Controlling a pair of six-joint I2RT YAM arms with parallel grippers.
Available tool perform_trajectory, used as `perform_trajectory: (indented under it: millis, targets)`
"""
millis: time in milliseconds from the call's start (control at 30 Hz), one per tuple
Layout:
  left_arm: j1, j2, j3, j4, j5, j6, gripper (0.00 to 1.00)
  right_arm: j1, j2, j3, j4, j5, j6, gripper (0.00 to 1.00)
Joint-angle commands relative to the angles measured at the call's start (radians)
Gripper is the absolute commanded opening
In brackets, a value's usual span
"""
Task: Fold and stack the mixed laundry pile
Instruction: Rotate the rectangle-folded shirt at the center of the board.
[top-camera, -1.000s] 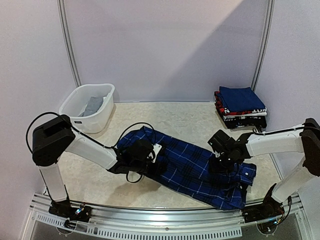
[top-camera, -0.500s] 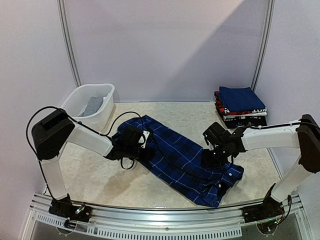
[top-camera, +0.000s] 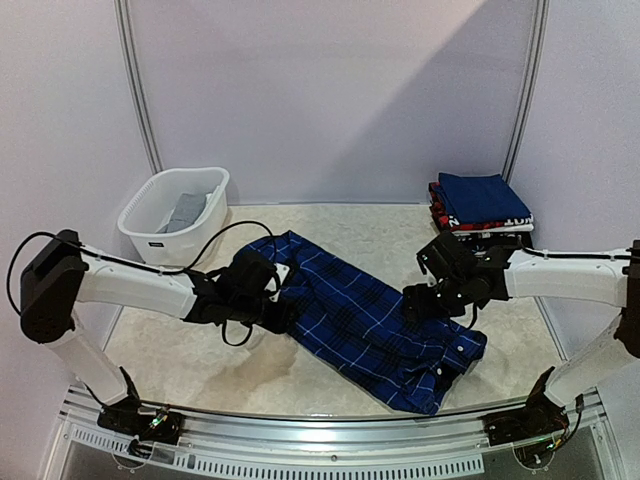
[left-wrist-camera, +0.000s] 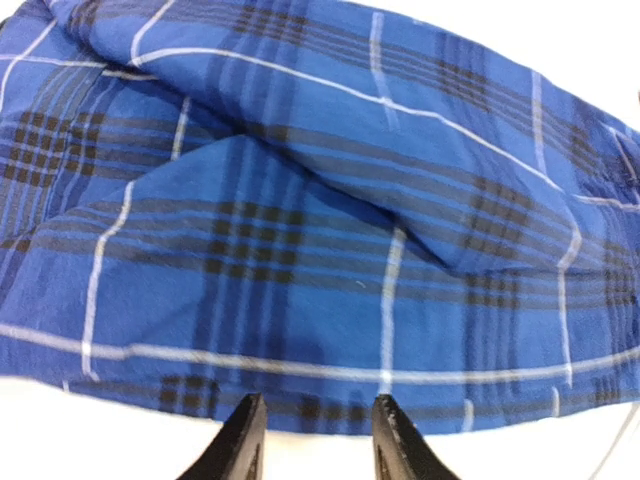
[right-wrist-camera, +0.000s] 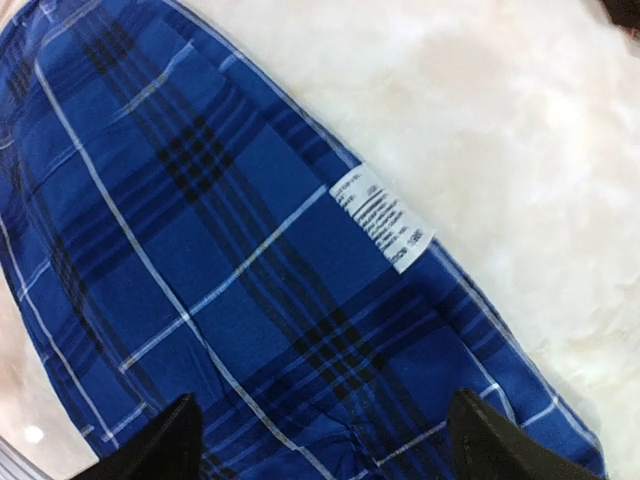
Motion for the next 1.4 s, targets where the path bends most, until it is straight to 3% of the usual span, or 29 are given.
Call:
perform_trajectory:
  millis: [0, 167, 367, 767, 900, 1033, 1200, 1367]
  targets:
    - [-0.053, -0.065, -0.051, -0.076, -0.060, -0.038, 0.40, -0.009, -0.057, -0.005, -0.032, 0.069, -0.006, 0.89]
    - [-0.075, -0.111, -0.135, -0.014, -0.051, -0.102, 0.47, -0.071, -0.017, -0.050, 0.008, 0.060, -0.003, 0.89]
    - [-0.077, -0.110, -0.236, 0.171, 0.018, -0.186, 0.53, -0.139, 0.059, -0.077, 0.097, -0.011, -0.008, 0.87]
    - [-0.049, 0.013, -0.295, 0.435, 0.003, -0.262, 0.53, -0.180, 0.170, -0.111, 0.140, -0.083, -0.018, 0.75]
    - [-0.026, 0.091, -0.282, 0.527, 0.029, -0.287, 0.46, -0.180, 0.151, -0.129, 0.117, -0.088, -0.018, 0.72]
    - [0.012, 0.156, -0.272, 0.591, 0.044, -0.305, 0.28, -0.180, 0.104, -0.160, 0.107, -0.097, -0.013, 0.66]
    - [0.049, 0.211, -0.218, 0.577, 0.049, -0.273, 0.11, -0.177, 0.103, -0.196, 0.138, -0.198, -0.009, 0.61]
    - [0.112, 0.265, -0.146, 0.528, 0.094, -0.225, 0.03, -0.148, 0.108, -0.227, 0.160, -0.239, 0.017, 0.56]
